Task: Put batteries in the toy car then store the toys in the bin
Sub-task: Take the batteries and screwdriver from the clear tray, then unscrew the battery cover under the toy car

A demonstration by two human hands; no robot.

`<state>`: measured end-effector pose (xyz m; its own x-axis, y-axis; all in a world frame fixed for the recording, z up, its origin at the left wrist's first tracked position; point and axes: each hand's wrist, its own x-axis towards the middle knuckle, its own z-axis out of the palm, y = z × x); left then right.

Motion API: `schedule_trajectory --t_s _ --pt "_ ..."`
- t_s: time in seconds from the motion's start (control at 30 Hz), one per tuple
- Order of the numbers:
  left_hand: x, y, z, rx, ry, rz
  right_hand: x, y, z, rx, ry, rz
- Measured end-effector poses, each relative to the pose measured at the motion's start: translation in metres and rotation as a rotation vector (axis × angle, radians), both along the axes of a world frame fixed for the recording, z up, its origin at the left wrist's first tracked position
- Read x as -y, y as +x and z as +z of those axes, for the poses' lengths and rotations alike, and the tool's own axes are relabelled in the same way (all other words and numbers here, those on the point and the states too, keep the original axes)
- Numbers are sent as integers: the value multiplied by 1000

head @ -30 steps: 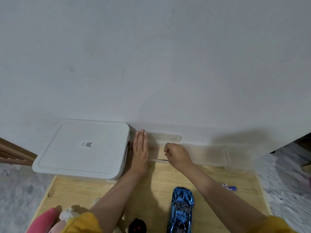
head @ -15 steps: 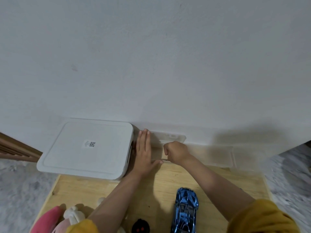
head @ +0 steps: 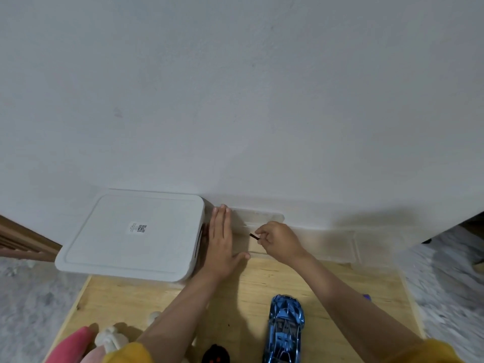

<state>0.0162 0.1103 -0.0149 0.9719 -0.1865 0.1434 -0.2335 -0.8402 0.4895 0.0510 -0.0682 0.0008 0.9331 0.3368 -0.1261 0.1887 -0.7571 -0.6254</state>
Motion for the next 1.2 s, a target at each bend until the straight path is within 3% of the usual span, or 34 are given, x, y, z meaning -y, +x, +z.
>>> schedule_trajectory --t_s 0.33,0.47,0.67,0.9,1.03,1.2 --pt "6 -27 12 -87 138 63 18 -74 18 -45 375 -438" --pt "9 -40 17 -158 166 67 26 -108 19 -55 437 -550" --pt "19 -66 23 -185 233 63 40 -150 22 -30 404 -615" --pt "52 -107 21 -216 146 12 53 -186 13 23 299 -714" --pt "73 -134 15 -363 69 -29 60 -203 5 12 272 -773" --pt "95 -155 15 -550 163 -95 66 -220 -2 -60 285 -816"
